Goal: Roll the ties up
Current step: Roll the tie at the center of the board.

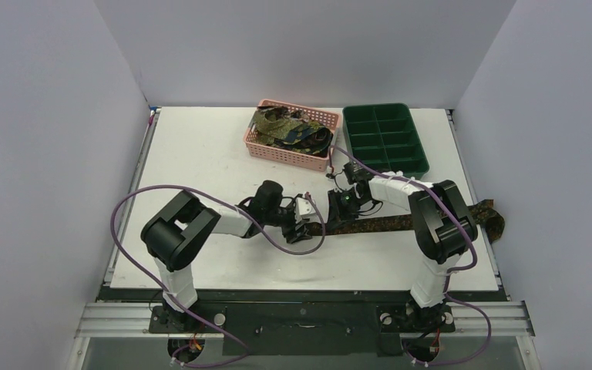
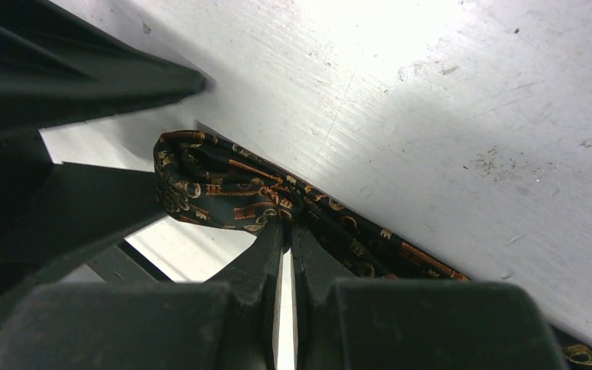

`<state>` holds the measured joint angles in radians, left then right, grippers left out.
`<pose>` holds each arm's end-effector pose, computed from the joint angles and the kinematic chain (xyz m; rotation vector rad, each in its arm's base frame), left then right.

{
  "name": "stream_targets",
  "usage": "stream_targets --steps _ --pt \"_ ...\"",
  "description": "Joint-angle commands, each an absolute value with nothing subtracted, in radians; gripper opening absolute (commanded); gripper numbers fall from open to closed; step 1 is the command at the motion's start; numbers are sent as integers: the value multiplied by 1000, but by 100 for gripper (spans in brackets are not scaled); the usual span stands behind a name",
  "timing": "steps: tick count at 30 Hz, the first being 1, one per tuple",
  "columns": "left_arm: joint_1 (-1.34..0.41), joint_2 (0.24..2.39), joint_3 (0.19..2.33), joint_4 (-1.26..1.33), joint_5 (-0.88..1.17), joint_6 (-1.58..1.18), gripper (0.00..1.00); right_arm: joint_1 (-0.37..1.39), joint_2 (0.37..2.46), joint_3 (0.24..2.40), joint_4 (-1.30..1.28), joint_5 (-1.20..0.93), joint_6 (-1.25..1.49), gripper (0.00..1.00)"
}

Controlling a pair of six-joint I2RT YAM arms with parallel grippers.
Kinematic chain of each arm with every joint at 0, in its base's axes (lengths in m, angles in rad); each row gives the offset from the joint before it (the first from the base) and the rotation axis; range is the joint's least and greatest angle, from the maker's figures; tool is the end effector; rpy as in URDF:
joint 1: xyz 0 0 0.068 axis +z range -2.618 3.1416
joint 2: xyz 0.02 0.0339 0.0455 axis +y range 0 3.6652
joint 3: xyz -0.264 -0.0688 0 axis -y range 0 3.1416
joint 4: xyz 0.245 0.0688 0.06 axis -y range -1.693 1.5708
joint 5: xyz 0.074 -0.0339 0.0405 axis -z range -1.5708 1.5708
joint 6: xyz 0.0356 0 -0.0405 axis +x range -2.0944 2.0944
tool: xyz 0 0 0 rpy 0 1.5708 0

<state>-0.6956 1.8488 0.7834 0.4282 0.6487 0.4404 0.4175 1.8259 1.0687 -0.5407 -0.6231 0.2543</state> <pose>0.2517 -0.2381 0.1211 1.4667 1.6198 -0.8567 0.2965 0.1543 0.1452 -0.3669 2.9013 1.0205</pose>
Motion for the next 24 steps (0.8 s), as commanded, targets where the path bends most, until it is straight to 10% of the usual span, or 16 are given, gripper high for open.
stream_targets --steps 1,14,24 --pt "-671 1801 732 343 620 428 61 407 1847 1076 -591 -530 192 0" --pt "-706 1869 780 405 621 426 60 406 1878 1085 -598 -508 173 0" --pt "-726 1827 827 431 674 319 33 406 1896 1083 -589 -503 166 0"
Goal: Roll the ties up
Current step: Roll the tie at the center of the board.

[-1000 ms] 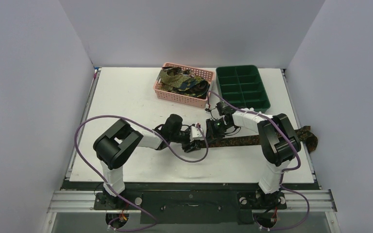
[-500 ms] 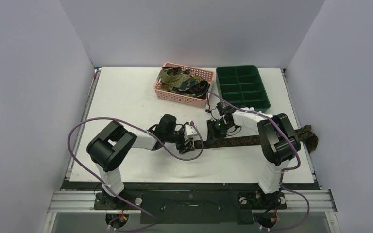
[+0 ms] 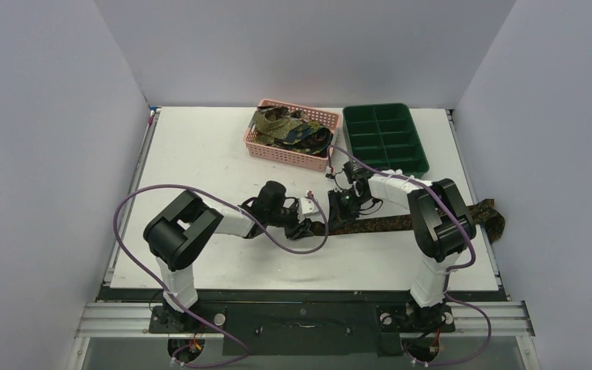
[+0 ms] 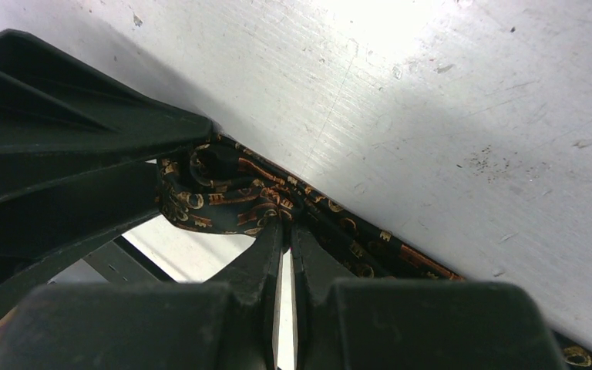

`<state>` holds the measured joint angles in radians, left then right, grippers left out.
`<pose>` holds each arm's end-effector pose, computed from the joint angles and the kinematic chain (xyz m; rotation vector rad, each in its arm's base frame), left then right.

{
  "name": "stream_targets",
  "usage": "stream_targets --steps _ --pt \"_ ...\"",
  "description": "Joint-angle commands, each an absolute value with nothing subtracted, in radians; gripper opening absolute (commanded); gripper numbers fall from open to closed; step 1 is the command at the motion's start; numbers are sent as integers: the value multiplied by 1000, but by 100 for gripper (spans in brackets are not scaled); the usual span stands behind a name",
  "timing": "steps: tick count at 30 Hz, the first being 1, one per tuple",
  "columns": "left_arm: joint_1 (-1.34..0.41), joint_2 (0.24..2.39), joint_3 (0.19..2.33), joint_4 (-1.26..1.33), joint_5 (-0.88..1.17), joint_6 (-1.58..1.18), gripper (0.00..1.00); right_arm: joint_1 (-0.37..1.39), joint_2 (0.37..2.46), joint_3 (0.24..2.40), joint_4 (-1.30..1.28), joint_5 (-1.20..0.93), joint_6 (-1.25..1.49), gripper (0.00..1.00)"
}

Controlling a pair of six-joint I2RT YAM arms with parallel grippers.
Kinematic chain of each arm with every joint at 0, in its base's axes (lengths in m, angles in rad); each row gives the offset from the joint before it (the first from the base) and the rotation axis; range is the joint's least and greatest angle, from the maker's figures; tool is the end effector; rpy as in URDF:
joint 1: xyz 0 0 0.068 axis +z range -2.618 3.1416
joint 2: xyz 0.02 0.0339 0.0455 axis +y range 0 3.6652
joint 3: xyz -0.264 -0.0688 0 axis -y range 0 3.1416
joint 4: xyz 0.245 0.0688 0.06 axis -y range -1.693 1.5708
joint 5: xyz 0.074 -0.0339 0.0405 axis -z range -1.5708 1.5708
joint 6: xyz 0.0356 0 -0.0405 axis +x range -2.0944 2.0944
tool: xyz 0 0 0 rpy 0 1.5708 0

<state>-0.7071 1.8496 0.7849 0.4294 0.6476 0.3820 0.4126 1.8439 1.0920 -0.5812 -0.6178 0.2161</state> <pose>0.2493 -0.2413 0.1213 1.4355 1.6618 -0.8940 0.2990 0.1534 0.1441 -0.4006 2.9202 1.0026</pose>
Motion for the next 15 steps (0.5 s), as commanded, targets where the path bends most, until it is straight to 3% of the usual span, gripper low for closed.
stream_targets --steps 1,15 --pt "-731 1820 832 438 678 298 32 407 1897 1086 -588 -504 168 0" --pt "-778 2017 949 587 618 172 36 407 1877 1052 -526 -586 210 0"
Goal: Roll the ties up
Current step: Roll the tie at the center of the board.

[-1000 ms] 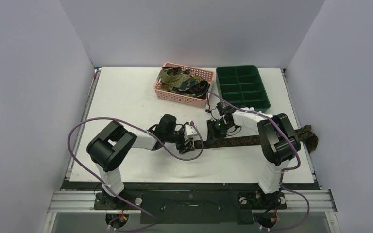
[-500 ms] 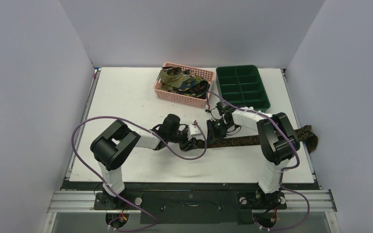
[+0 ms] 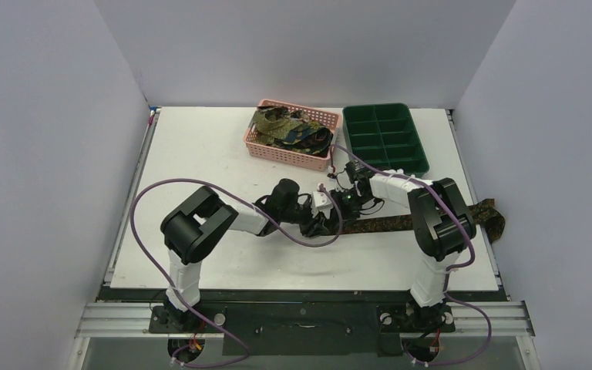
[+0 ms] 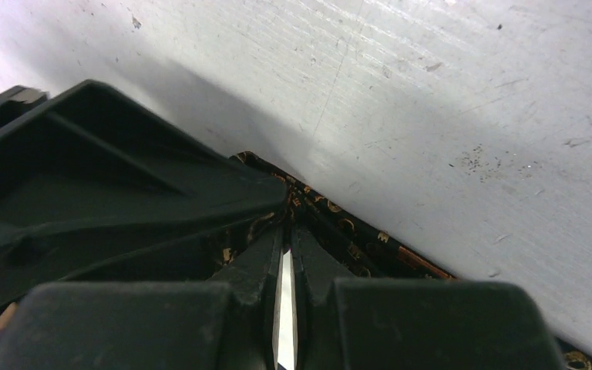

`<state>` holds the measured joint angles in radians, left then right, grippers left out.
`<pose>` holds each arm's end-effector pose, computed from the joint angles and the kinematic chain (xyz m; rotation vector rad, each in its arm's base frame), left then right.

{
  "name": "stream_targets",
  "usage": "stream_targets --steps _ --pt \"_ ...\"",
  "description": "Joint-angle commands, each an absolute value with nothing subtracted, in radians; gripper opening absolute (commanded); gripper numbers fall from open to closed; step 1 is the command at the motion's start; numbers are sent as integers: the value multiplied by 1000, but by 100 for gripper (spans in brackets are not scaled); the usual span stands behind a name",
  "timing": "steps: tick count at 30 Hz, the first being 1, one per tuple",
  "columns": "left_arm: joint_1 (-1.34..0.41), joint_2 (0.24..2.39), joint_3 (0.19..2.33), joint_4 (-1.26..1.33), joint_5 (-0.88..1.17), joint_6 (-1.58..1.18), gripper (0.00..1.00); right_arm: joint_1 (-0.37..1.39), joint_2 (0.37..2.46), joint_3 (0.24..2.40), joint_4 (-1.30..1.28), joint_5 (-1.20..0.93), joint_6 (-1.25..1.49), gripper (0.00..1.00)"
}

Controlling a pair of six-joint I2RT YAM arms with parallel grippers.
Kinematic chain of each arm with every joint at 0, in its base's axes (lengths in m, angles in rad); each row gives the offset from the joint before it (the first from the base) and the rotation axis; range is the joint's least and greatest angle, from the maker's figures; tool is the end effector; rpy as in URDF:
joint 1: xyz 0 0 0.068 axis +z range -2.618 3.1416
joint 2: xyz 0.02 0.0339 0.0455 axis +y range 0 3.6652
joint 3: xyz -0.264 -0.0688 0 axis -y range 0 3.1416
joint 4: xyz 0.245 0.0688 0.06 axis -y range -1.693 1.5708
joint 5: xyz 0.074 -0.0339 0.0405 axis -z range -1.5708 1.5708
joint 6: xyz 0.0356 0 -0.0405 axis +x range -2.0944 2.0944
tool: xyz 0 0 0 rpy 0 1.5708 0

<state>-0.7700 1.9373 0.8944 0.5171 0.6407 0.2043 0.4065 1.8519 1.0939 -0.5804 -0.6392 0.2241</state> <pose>0.2569 -0.2788 0.1271 1.3386 1.6691 -1.0073 0.3003 0.1524 0.1425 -0.3818 2.9250 1.0341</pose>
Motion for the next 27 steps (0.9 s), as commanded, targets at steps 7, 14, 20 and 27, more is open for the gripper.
stream_targets --steps 7,14,20,27 --pt "-774 2040 925 485 583 288 27 382 1834 1052 -525 -626 195 0" --pt "-768 1987 903 310 543 326 22 262 1754 1122 -698 -703 84 16" --pt "-769 1987 955 192 540 316 23 243 1736 1141 -722 -795 63 26" --pt "-767 1999 986 138 537 282 24 297 1783 1142 -627 -822 147 32"
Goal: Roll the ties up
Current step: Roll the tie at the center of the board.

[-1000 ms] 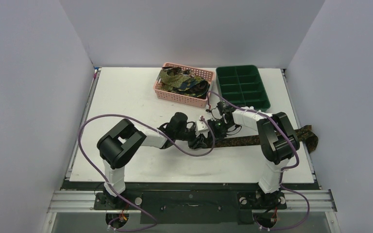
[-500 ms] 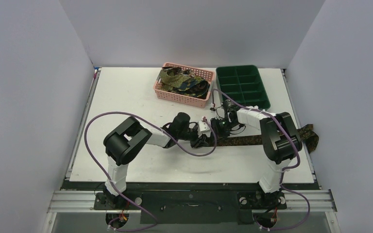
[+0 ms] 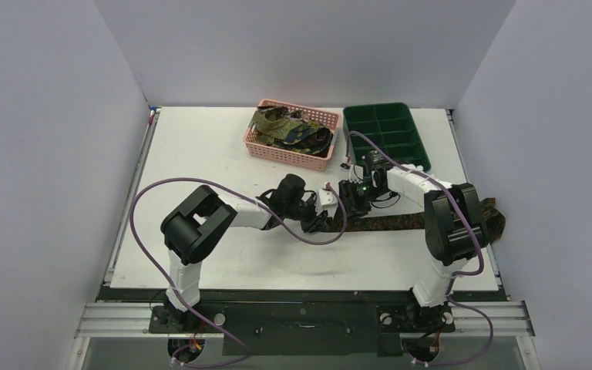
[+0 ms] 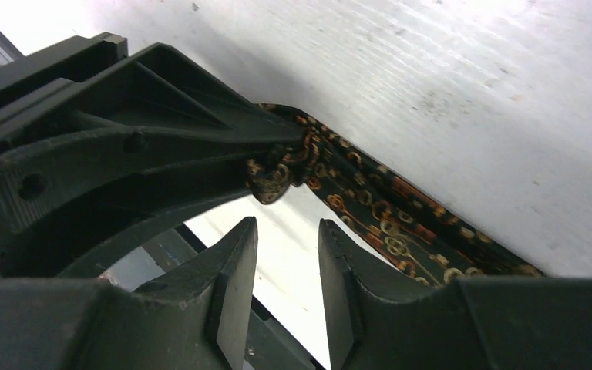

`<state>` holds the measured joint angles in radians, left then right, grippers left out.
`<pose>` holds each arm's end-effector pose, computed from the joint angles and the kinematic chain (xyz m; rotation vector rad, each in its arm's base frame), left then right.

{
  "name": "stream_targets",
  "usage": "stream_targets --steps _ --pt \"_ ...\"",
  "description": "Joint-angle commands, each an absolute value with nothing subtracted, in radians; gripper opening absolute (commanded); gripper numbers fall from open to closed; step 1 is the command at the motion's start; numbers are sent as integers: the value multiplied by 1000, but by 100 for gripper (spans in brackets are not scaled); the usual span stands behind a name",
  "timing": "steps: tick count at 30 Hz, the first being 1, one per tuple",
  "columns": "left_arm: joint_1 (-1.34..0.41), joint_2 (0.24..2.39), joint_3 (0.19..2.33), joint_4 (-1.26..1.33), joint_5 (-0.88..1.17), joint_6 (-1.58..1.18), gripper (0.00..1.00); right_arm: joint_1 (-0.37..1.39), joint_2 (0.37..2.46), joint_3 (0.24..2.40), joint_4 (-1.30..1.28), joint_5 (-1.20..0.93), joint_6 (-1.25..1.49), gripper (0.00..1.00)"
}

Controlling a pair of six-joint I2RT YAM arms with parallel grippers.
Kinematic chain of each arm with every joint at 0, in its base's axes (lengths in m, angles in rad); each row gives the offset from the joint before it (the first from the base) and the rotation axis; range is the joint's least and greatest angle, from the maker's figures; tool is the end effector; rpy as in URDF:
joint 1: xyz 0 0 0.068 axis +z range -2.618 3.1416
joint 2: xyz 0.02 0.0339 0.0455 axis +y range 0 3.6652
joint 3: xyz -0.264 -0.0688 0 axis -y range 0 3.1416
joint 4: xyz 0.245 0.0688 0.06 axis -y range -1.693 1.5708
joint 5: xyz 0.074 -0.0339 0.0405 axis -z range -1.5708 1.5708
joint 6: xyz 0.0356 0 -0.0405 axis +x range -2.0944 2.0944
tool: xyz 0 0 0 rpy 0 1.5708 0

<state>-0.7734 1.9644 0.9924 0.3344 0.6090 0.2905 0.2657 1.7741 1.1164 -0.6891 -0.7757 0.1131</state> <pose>0.2661 -0.2883 0.1273 1.4187 1.7226 -0.9381 0.3080 0.1096 0.1728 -0.3459 2.8164 1.1974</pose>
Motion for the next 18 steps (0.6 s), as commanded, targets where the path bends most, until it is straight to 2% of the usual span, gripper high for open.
stream_targets --steps 1,10,12,17,18 --pt "-767 1998 986 137 534 281 24 303 1785 1139 -620 -821 156 32" --pt "-768 1990 978 139 532 269 27 340 1830 1100 -479 -775 267 29" --pt "-767 1988 977 137 532 268 27 340 1839 1094 -479 -771 260 24" --pt "-761 1977 967 136 530 254 27 339 1857 1090 -526 -742 210 0" --pt "-755 1975 965 135 530 253 27 340 1856 1090 -535 -732 184 0"
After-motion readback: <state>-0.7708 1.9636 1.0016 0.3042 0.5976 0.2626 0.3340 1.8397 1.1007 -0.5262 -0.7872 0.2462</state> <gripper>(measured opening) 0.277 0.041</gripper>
